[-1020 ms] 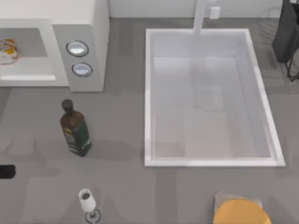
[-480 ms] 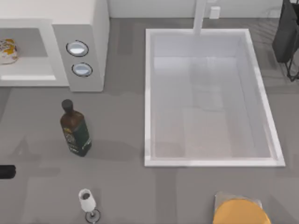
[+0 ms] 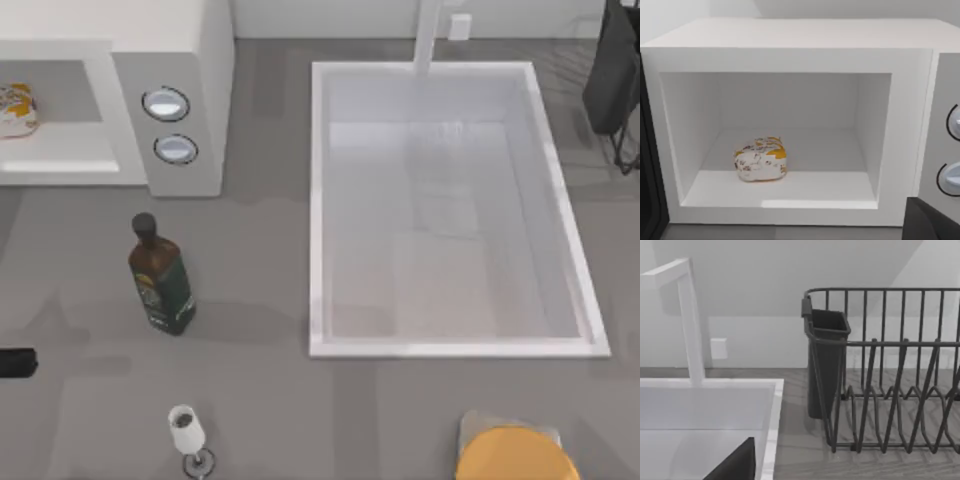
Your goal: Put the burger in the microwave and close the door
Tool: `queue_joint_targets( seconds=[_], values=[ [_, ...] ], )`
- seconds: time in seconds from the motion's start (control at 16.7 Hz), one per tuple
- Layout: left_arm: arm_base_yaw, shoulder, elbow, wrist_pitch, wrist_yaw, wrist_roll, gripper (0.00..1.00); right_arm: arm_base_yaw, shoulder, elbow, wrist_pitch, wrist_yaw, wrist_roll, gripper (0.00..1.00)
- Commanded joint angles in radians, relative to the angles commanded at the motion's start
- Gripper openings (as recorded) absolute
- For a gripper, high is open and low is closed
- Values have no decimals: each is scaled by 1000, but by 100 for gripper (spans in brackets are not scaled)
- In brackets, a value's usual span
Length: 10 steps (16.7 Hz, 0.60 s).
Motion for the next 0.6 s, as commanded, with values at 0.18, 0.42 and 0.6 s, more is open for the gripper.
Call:
queue_joint_targets(
  seconds=[0.18, 0.42, 0.6],
  values=[
    [-27, 46, 5, 42, -27, 1, 0, 0, 0, 0, 0, 0, 0, 100],
    [-50, 86, 8, 76, -50, 1, 0, 0, 0, 0, 0, 0, 0, 100],
    [-49, 85, 6, 76, -51, 1, 0, 0, 0, 0, 0, 0, 0, 100]
  ],
)
